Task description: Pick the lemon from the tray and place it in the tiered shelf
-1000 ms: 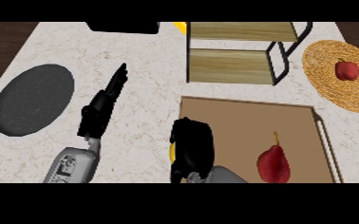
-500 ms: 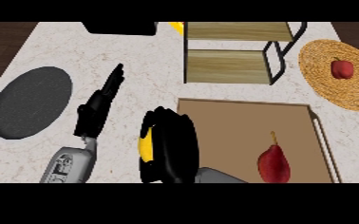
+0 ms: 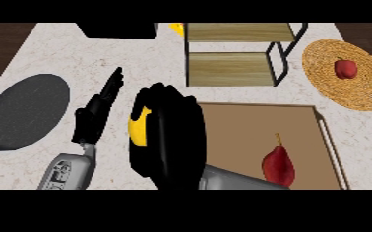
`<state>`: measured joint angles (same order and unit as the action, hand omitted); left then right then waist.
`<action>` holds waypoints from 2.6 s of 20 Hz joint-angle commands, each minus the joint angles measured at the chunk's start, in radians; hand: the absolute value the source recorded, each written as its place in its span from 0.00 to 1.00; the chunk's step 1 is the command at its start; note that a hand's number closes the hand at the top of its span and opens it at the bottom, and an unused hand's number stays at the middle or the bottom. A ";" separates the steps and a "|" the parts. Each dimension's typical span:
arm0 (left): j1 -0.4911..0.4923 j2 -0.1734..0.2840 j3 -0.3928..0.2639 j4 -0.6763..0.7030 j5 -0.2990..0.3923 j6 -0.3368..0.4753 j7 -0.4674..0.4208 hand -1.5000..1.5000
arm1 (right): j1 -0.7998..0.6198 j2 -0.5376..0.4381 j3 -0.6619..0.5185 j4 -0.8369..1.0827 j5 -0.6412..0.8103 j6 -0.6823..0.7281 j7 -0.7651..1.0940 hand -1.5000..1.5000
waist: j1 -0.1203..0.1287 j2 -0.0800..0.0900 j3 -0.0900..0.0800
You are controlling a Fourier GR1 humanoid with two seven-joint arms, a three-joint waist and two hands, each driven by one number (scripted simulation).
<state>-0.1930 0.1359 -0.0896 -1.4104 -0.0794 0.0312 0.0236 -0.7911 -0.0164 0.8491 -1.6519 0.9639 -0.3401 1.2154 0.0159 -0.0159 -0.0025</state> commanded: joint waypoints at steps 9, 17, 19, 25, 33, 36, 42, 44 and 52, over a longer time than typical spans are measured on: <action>0.008 -0.013 -0.003 -0.024 -0.004 0.010 0.019 0.50 | -0.242 0.016 -0.227 -0.004 0.195 0.208 0.272 1.00 | -0.015 -0.003 0.000; 0.032 -0.012 -0.001 -0.002 -0.015 0.011 -0.024 0.50 | -0.410 0.016 -0.385 0.073 0.200 0.301 0.268 1.00 | -0.010 0.007 0.000; 0.050 -0.015 0.000 0.014 -0.007 0.001 -0.054 0.50 | -0.439 0.016 -0.428 0.100 0.224 0.323 0.243 1.00 | -0.012 0.008 0.000; 0.041 -0.018 -0.009 -0.032 -0.015 0.002 -0.016 0.50 | -0.456 0.016 -0.538 0.202 0.293 0.305 0.117 1.00 | -0.009 0.013 0.002; 0.028 -0.026 -0.006 -0.049 -0.032 0.015 -0.003 0.50 | -0.482 -0.013 -0.626 0.277 0.358 0.347 -0.049 1.00 | -0.011 0.014 0.002; 0.037 0.015 0.038 -0.057 0.016 -0.037 0.016 0.50 | -0.531 0.000 -0.680 0.342 0.367 0.332 -0.088 1.00 | -0.006 0.015 0.002; 0.053 0.001 0.014 -0.085 -0.015 -0.025 0.016 0.50 | -0.450 -0.030 -0.668 0.469 0.443 0.208 -0.233 1.00 | -0.001 0.017 0.002; -0.013 -0.026 0.009 -0.031 -0.028 -0.008 0.038 0.50 | -0.451 -0.036 -0.691 0.550 0.438 0.117 -0.295 1.00 | -0.001 0.020 0.002; 0.027 -0.028 0.004 -0.072 -0.024 -0.017 0.029 0.50 | -0.400 -0.001 -0.825 0.497 0.336 -0.159 -0.341 1.00 | 0.005 0.020 0.004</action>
<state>-0.1823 0.1156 -0.0722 -1.4458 -0.1009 0.0136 0.0314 -1.2290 -0.0325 0.0724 -1.1352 1.3510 -0.3367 0.9066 0.0161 0.0055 0.0003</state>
